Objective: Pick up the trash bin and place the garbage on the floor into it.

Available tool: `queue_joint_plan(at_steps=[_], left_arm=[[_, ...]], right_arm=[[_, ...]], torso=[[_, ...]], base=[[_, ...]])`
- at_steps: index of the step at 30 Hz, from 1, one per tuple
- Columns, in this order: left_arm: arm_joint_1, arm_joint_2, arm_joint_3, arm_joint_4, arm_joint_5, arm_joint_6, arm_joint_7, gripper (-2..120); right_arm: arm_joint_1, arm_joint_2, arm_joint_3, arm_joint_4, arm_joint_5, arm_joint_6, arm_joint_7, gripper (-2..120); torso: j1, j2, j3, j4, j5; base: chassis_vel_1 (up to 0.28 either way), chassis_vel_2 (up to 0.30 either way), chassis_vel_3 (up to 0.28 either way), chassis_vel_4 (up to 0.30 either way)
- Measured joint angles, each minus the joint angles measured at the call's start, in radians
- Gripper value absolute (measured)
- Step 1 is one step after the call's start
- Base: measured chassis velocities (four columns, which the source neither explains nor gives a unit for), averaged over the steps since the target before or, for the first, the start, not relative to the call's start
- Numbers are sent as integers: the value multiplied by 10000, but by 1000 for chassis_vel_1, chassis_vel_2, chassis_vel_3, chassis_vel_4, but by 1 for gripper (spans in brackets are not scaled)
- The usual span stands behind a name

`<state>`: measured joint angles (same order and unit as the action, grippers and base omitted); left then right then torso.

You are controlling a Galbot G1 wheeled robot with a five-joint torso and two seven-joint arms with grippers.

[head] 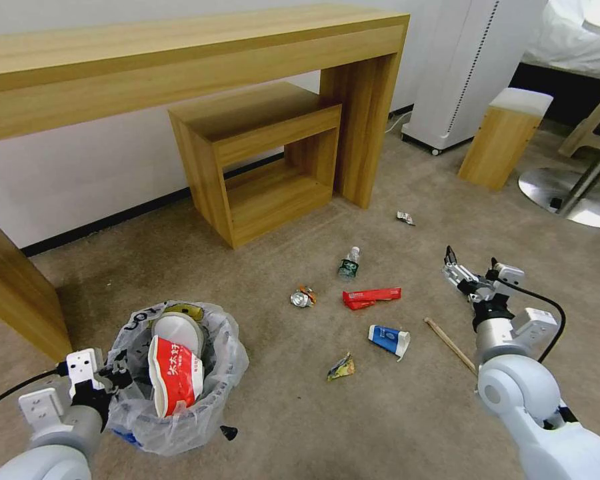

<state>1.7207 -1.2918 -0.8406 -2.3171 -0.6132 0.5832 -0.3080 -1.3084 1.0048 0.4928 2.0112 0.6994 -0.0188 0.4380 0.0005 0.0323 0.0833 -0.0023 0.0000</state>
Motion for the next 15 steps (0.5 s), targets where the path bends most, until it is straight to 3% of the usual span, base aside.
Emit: queue_joint_plan(at_steps=[6, 12, 15], left_arm=[[17, -122, 26, 1, 119, -75, 35, 1], [35, -327, 82, 0, 379, -266, 156, 1], [36, -375, 100, 30, 441, -301, 179, 1]], right_arm=[[-47, -3, 12, 10, -4, -9, 5, 100], [-59, -35, -150, 73, -1, -94, 302, 100], [1, -100, -331, 406, 1317, -1219, 988, 100]], torso=[[0, 0, -1, 0, 0], [1, 0, 3, 0, 0], [3, -3, 3, 0, -3]], base=[[0, 0, 0, 0], [-117, 126, 124, -120], [-79, 94, 69, -69]])
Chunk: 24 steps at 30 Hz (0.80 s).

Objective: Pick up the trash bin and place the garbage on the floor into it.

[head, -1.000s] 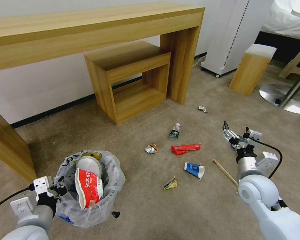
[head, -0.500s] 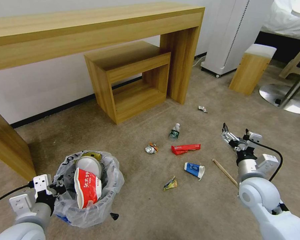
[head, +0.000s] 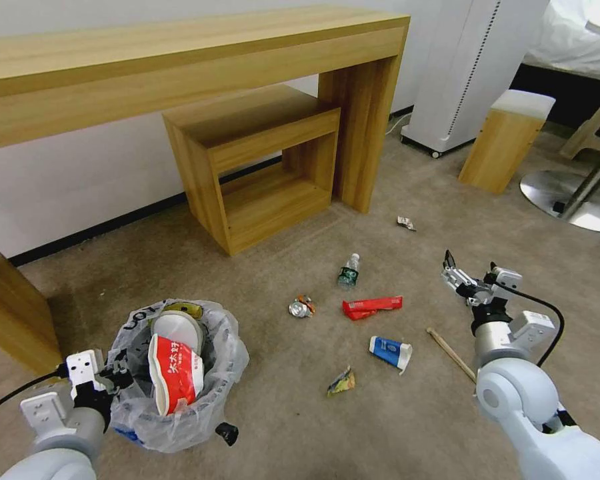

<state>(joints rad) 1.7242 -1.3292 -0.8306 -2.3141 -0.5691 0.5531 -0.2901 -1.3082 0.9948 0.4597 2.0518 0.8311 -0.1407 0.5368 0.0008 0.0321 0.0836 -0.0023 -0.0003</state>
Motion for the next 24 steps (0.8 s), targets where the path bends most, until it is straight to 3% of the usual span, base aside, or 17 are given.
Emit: queue_joint_plan(at_steps=[1, 3, 5, 8, 21, 24], left_arm=[[0, 0, 0, 0, 0, 0, 0, 1], [-13, -26, 14, 43, 28, -21, 8, 1], [-20, -38, 19, 64, 39, -40, 11, 1], [-67, -59, 24, 144, 55, -97, 37, 1], [-96, -80, 18, 256, 90, -216, 73, 1], [-127, -134, 32, 298, 130, -253, 92, 1]], right_arm=[[0, 0, 0, 0, 0, 0, 0, 100], [268, -8, -323, 80, 1860, -1432, 1224, 100], [412, 8, -472, 43, 2555, -1938, 1731, 100], [997, 265, -1275, -849, 3493, -2706, 2841, 100], [1963, 1506, -2536, -2564, 3965, -3263, 3443, 100], [2294, 2352, -2991, -3584, 3775, -3256, 3485, 100]], torso=[[0, 0, 0, 0, 0], [-1, 0, -3, 0, 4], [-1, 1, -4, 0, 3], [-1, 0, -4, 2, 5], [-1, 0, -3, 0, 1], [-1, 1, -3, 2, 3]], base=[[-63, 34, 33, -59], [0, 0, 0, 0], [0, 0, 0, 0], [0, 0, 0, 0], [0, 0, 0, 0], [0, 0, 0, 0]])
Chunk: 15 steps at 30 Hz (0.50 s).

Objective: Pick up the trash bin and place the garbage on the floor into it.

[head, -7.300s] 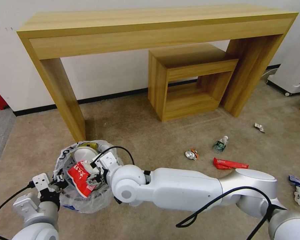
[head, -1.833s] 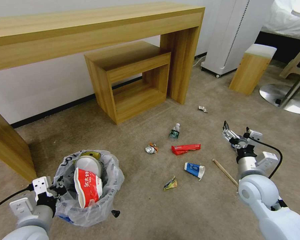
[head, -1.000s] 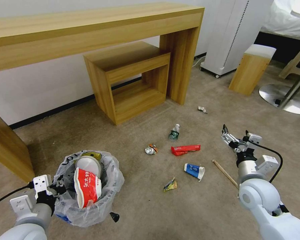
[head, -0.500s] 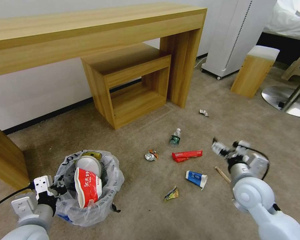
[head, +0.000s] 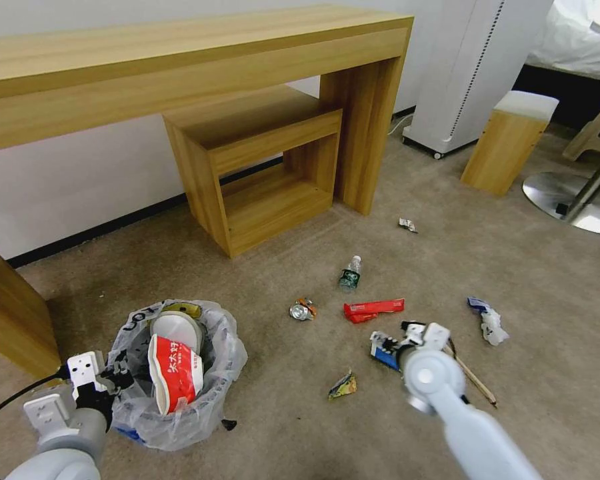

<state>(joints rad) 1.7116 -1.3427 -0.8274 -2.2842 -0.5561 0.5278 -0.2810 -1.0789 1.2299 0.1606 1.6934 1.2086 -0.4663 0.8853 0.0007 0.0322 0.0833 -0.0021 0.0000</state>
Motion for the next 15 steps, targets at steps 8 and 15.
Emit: queue_joint_plan(at_steps=[8, 15], left_arm=[[-9, -128, 33, 45, 99, -55, 40, 1], [52, -212, 10, 16, 136, -157, 65, 1]], right_arm=[[246, 610, -403, -1037, -293, 134, -59, 100], [432, 904, -788, -1804, -433, 192, -157, 100]], torso=[[-1, 0, 0, -2, -1], [-1, 2, 0, -2, -1]], base=[[0, 0, 0, 0], [0, 0, 0, 0]])
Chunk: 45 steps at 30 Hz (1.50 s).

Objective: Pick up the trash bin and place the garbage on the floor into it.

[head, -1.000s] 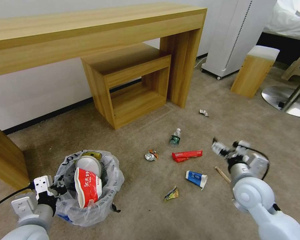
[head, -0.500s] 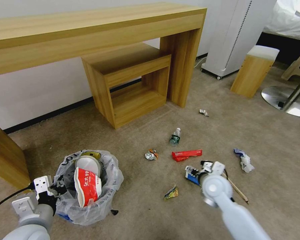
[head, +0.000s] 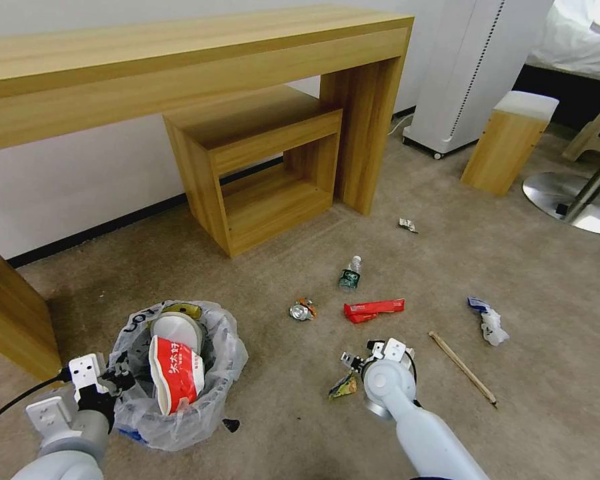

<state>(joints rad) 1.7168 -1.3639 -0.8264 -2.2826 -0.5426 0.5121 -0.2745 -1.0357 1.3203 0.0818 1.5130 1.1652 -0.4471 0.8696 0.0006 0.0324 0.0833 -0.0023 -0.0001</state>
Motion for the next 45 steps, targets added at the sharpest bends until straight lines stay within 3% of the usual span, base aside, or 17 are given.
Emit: queue_joint_plan(at_steps=[10, 22, 36, 39, 45], left_arm=[[5, -96, 3, -6, 45, -98, 47, 1], [5, -104, 1, -10, 38, -257, 103, 1], [-81, -108, 27, 82, 54, -408, 158, 1], [-98, -110, 27, 111, 67, -448, 162, 1], [-149, -123, 16, 207, 92, -453, 164, 1]], right_arm=[[260, 256, -478, -785, -168, 136, -162, 100], [545, 482, -1099, -1637, -690, 324, -543, 61], [240, 256, -1371, -1416, -1099, 422, -1023, 8], [109, 60, -1370, -1155, -1168, 539, -1313, 0], [-225, -619, -1252, -232, -1227, 975, -2051, 0]], torso=[[0, 0, 0, 0, 1], [0, 0, 0, 0, 1], [0, 0, 0, 0, 1], [0, 0, 0, 0, 1], [0, 0, 0, 0, 1]], base=[[0, 0, 0, 0], [0, 0, 0, 0], [0, 0, 0, 0], [0, 0, 0, 0], [0, 0, 0, 0]])
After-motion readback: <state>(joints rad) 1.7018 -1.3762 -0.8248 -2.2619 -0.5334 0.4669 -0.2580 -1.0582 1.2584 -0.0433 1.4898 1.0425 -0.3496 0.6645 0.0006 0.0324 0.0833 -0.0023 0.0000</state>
